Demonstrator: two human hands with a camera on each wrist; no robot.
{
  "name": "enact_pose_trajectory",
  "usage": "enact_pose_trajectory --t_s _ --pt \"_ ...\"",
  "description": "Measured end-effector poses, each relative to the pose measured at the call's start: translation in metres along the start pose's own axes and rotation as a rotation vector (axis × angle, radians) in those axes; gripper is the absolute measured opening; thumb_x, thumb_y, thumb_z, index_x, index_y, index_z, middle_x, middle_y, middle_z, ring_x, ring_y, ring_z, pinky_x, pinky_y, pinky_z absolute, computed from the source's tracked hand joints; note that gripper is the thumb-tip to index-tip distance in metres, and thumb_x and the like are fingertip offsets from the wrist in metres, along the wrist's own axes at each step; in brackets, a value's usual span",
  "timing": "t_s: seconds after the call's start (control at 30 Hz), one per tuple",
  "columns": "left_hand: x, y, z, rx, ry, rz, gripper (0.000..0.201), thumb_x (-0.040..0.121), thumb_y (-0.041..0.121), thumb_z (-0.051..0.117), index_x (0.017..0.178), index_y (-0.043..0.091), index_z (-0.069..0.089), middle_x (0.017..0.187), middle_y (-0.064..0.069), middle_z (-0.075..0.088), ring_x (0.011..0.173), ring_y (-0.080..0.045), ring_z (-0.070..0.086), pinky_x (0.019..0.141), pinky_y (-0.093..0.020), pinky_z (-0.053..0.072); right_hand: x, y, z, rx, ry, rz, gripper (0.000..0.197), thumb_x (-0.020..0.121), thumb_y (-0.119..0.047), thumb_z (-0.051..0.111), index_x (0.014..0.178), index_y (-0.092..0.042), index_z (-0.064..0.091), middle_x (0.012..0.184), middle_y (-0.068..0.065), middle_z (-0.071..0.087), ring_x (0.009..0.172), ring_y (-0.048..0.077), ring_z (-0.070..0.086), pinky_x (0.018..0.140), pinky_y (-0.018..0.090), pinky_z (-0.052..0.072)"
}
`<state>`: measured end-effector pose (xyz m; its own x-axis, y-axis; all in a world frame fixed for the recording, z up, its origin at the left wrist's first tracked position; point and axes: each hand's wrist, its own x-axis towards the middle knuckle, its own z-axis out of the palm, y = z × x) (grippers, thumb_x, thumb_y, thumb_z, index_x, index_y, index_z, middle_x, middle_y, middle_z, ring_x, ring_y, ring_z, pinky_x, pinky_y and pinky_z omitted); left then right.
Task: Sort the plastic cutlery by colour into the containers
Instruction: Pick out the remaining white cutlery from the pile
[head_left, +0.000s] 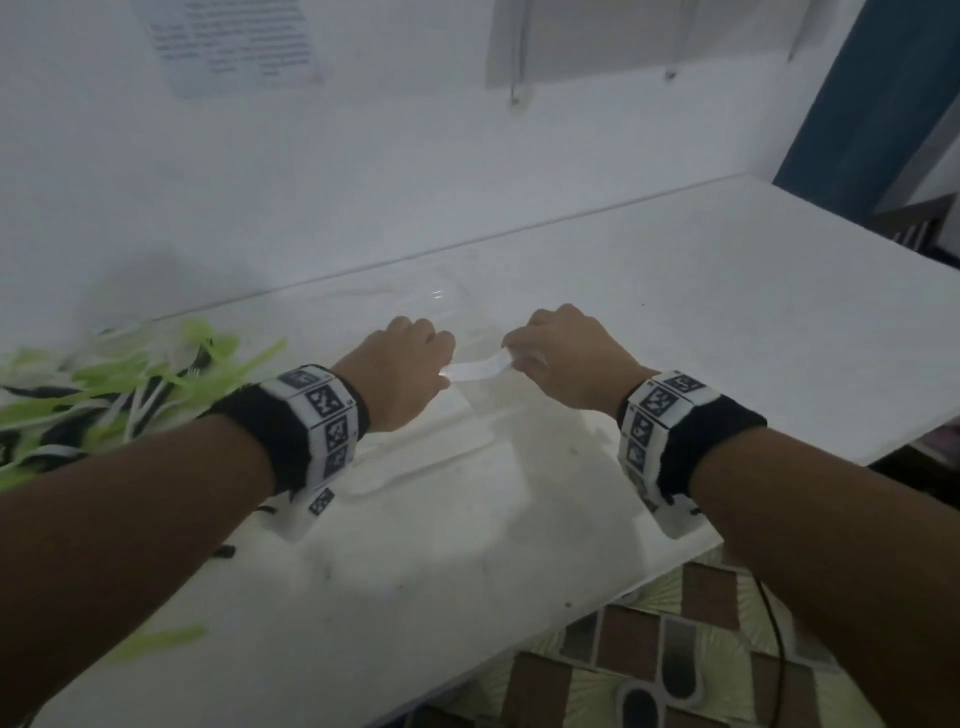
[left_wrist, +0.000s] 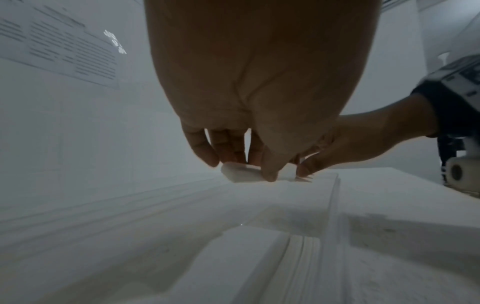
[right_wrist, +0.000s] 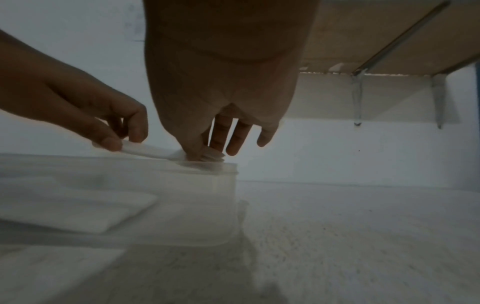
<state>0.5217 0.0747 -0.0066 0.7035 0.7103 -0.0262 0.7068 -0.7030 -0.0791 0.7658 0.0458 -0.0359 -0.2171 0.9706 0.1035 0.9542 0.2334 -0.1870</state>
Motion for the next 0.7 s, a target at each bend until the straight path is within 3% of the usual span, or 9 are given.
enact_pose_trajectory --t_s 0.13,0.27,0.4,0.5,0.63,0.7 --pt "0.021 0.009 0.004 -0.038 -0.137 -0.059 0.018 0.105 0.029 0.051 0.115 0.014 0.050 0.112 -0.007 0.051 0.098 -0.026 0.050 0.088 -0.044 0.049 0.015 0.026 0.002 0.060 -0.080 -0.065 0.029 0.100 -0.036 0.061 0.129 -0.030 0.062 0.112 -0.006 0.069 0.108 0.025 0.050 0.096 0.043 0.044" --pt "0.039 0.012 0.001 -0.019 -0.294 -0.105 0.016 0.106 0.027 0.049 0.116 0.015 0.052 0.113 -0.006 0.053 0.104 -0.028 0.056 0.091 -0.044 0.049 0.031 0.036 0.005 -0.029 -0.135 -0.134 0.018 0.095 -0.043 0.064 0.108 -0.031 0.062 0.102 -0.012 0.070 0.099 0.018 0.049 0.083 0.034 0.034" --pt "0.054 0.015 0.001 0.037 -0.362 -0.115 0.017 0.105 0.021 0.049 0.117 0.010 0.055 0.116 -0.011 0.059 0.103 -0.031 0.061 0.082 -0.034 0.047 0.047 0.027 0.005 -0.200 -0.122 -0.155 0.013 0.095 -0.037 0.057 0.096 -0.029 0.066 0.095 -0.009 0.066 0.095 0.020 0.048 0.082 0.037 0.029" --pt "0.060 0.018 0.002 0.122 -0.351 -0.094 0.008 0.102 0.015 0.050 0.101 0.012 0.058 0.112 -0.011 0.064 0.100 -0.033 0.064 0.077 -0.031 0.046 0.053 0.021 0.012 -0.306 -0.120 -0.139 0.016 0.095 -0.030 0.053 0.091 -0.026 0.068 0.087 -0.007 0.065 0.091 0.021 0.047 0.080 0.039 0.028" --pt "0.062 0.020 0.004 0.181 -0.348 -0.098 0.017 0.098 0.006 0.051 0.083 0.011 0.057 0.100 -0.013 0.067 0.091 -0.035 0.067 0.079 -0.035 0.055 0.063 0.013 0.014 -0.352 -0.136 -0.076 0.008 0.090 -0.022 0.061 0.088 -0.024 0.068 0.080 -0.007 0.062 0.087 0.022 0.052 0.080 0.039 0.028" --pt "0.062 0.018 0.003 0.151 -0.357 -0.112 0.026 0.098 0.008 0.052 0.073 0.013 0.048 0.098 -0.013 0.067 0.090 -0.034 0.067 0.080 -0.036 0.055 0.063 0.009 0.016 -0.432 -0.129 -0.074 0.011 0.088 -0.017 0.064 0.079 -0.024 0.061 0.070 -0.009 0.054 0.080 0.021 0.048 0.078 0.039 0.026"
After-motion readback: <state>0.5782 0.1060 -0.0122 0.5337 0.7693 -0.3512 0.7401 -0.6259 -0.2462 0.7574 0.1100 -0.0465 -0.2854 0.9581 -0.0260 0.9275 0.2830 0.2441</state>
